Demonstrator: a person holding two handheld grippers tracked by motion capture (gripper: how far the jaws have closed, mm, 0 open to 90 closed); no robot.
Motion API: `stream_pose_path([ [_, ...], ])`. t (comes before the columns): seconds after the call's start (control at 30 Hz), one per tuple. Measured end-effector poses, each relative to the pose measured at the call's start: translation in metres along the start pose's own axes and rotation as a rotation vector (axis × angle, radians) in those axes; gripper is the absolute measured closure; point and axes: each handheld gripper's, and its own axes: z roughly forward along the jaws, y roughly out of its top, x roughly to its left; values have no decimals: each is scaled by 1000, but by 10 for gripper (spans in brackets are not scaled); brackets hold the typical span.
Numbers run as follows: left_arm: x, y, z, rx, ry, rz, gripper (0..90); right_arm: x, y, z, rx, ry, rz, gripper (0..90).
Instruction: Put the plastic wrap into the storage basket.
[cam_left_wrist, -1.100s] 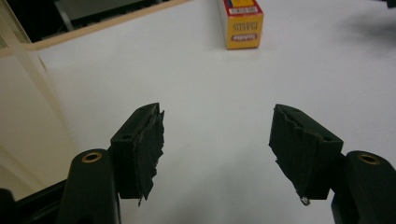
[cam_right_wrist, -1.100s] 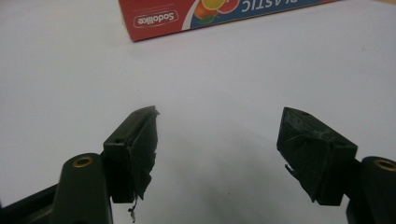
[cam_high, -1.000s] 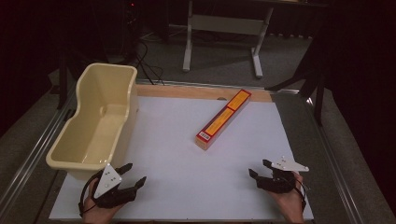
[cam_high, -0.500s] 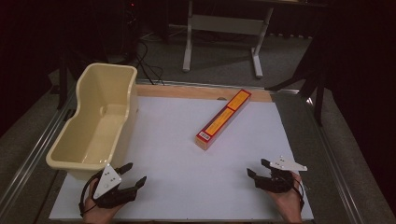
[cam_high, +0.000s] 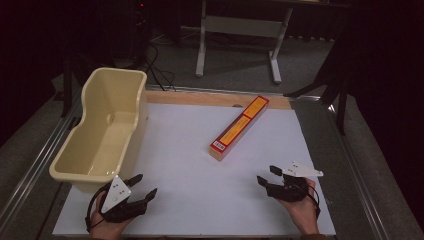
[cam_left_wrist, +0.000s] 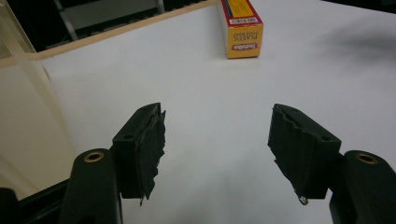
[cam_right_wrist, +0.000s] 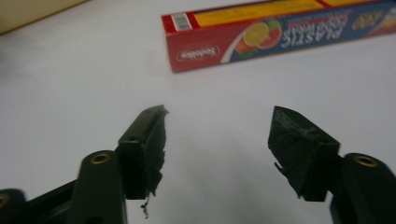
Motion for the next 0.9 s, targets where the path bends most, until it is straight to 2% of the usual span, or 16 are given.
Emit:
stream_pose_path([
  [0.13,-1,0,1,4,-1,9,354,2,14,4,-22,30,-14,417],
  [0.27,-1,0,0,-3,5,13,355,4,21,7,-25,39,-24,434],
  [0.33,0,0,-1,-7,4,13,362,8,39,17,-25,67,-66,464],
  [0.5,-1,0,0,-5,2,14,360,9,50,24,-27,75,-80,485],
  [0.53,-1,0,0,-4,1,14,358,9,59,31,-34,82,-89,501],
  [0.73,0,1,-1,-10,6,13,361,8,72,43,-41,92,-88,517],
  [0.9,-1,1,-1,-10,2,17,361,9,86,60,-37,107,-95,551],
])
